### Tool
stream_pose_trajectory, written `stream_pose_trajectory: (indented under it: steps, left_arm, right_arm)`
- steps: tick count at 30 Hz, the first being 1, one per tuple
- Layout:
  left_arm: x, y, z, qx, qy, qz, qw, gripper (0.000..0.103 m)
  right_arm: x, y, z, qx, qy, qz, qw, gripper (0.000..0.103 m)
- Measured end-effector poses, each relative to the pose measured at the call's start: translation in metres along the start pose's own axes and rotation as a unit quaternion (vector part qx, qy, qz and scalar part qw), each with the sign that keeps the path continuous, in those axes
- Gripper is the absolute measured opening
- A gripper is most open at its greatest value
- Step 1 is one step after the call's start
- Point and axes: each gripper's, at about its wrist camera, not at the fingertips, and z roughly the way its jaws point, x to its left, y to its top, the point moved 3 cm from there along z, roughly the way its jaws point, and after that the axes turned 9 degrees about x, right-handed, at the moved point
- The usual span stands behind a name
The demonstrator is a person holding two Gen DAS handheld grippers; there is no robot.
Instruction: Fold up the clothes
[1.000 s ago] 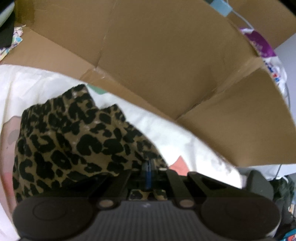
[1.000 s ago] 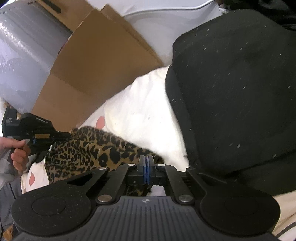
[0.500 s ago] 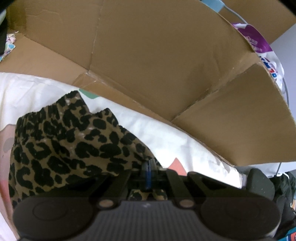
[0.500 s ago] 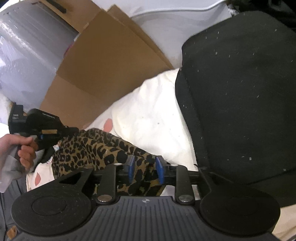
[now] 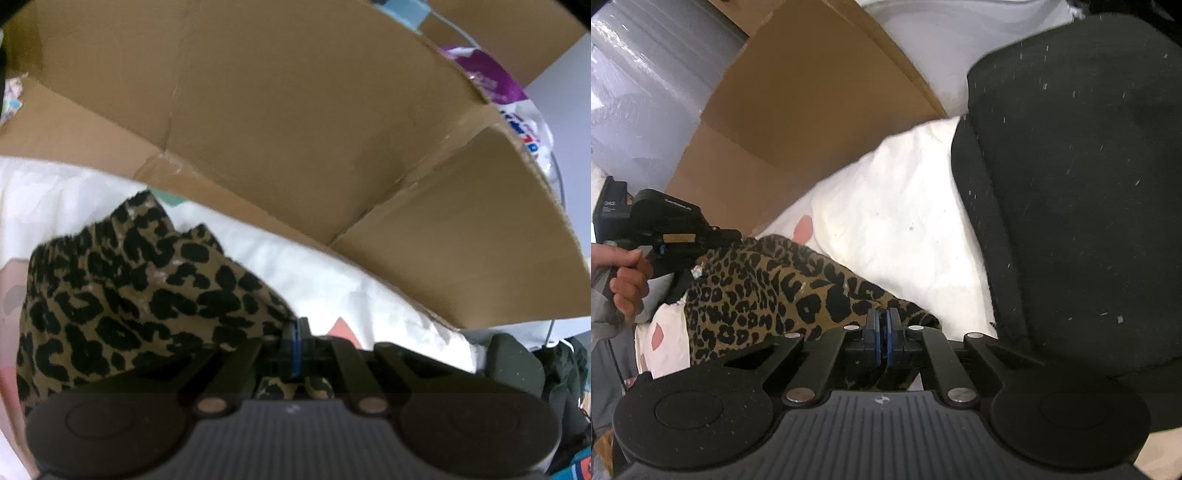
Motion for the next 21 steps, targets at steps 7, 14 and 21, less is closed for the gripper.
stream_pose_trajectory:
  steps: [7, 14, 21]
  left_arm:
    - [-0.014, 0.006, 0.004, -0.006, -0.015, 0.003, 0.9999, 0.0]
    - [-0.024, 0.009, 0.027, 0.001, -0.024, 0.002, 0.9997, 0.0]
    - [-0.016, 0.011, 0.051, 0.009, -0.023, -0.001, 0.9997, 0.0]
  right_arm:
    - [0.007, -0.001, -0.016, -0.018, -0.013, -0.011, 1.0, 0.0]
    - [-0.003, -0.002, -0.017, -0.01, -0.03, -0.004, 0.999, 0.0]
    - [-0.008, -0.001, -0.011, -0.001, -0.036, -0.004, 0.999, 0.0]
